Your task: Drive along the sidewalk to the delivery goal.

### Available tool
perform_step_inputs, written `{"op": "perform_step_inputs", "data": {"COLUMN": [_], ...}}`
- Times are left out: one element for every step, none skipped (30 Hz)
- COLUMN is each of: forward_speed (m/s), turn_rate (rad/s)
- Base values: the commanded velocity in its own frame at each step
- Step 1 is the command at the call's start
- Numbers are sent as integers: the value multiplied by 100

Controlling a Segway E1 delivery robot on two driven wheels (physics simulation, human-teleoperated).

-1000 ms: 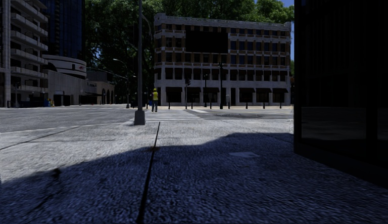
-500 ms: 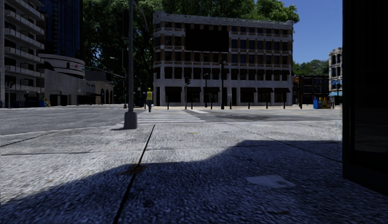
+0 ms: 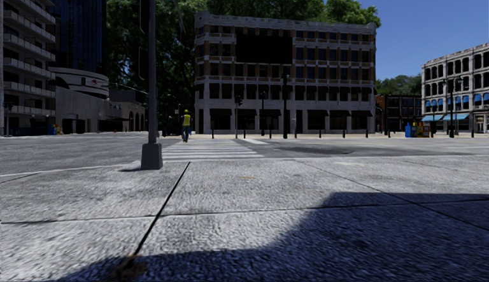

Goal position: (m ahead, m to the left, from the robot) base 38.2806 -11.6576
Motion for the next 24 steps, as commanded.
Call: {"op": "perform_step_inputs", "data": {"forward_speed": [200,200,200,200,200,200,200,200,200,200,200,200,200,200,200,200,200,200,200,200,200,200,200,200], "turn_rate": [23,23,23,23,23,23,25,28,32,32,32,33,33,33,33,33,33,33,33,33,33,33,33,33]}}
